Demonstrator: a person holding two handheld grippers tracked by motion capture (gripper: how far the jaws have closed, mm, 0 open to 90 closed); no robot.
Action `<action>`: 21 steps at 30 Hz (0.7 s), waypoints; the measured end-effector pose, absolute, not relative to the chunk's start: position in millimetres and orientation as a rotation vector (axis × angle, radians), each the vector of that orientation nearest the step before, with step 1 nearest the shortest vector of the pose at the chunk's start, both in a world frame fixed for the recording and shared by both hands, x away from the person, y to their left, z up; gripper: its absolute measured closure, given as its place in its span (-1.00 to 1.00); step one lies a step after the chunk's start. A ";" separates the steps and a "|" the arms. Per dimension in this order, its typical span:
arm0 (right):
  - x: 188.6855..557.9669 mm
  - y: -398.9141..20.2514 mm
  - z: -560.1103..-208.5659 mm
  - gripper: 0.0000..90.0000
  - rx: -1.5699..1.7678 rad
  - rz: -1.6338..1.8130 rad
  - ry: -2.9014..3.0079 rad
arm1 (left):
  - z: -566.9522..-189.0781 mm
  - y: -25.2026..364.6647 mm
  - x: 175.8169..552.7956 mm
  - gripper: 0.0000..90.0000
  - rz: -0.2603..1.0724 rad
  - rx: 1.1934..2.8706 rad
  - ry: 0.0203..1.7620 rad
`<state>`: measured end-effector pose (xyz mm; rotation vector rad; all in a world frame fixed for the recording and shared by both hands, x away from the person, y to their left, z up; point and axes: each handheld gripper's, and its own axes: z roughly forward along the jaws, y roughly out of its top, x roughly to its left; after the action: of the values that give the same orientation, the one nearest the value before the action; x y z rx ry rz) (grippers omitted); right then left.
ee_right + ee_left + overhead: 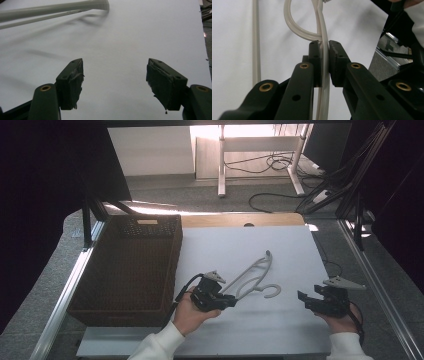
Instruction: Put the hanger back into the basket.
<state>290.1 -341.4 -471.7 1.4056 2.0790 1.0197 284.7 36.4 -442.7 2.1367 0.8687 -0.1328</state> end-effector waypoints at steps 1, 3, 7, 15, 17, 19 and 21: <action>289.9 -341.4 -471.5 -0.33 1.406 1.020 2.077 | -439.3 39.0 285.8 0.83 -0.130 2.127 0.868; 289.9 -341.7 -471.3 -0.33 1.405 1.019 2.074 | -432.7 44.2 287.7 0.83 -0.119 2.108 0.870; 289.9 -341.8 -471.6 -0.33 1.408 1.019 2.073 | -421.3 54.4 289.7 0.83 -0.094 2.071 0.871; 289.8 -341.4 -471.7 -0.33 1.409 1.016 2.071 | -403.1 71.8 291.0 0.83 -0.064 2.017 0.872; 289.8 -341.1 -471.9 -0.33 1.408 1.012 2.073 | -400.6 74.4 291.1 0.83 -0.055 2.008 0.870; 289.8 -340.9 -472.0 -0.33 1.408 1.011 2.074 | -398.4 76.6 291.2 0.83 -0.052 1.995 0.871; 289.8 -340.9 -472.1 -0.33 1.407 1.010 2.074 | -396.2 77.9 290.8 0.83 -0.053 1.990 0.870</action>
<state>289.8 -340.9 -472.1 1.4074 2.0739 1.0099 290.8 77.9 -396.2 1.9899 0.8696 -0.0527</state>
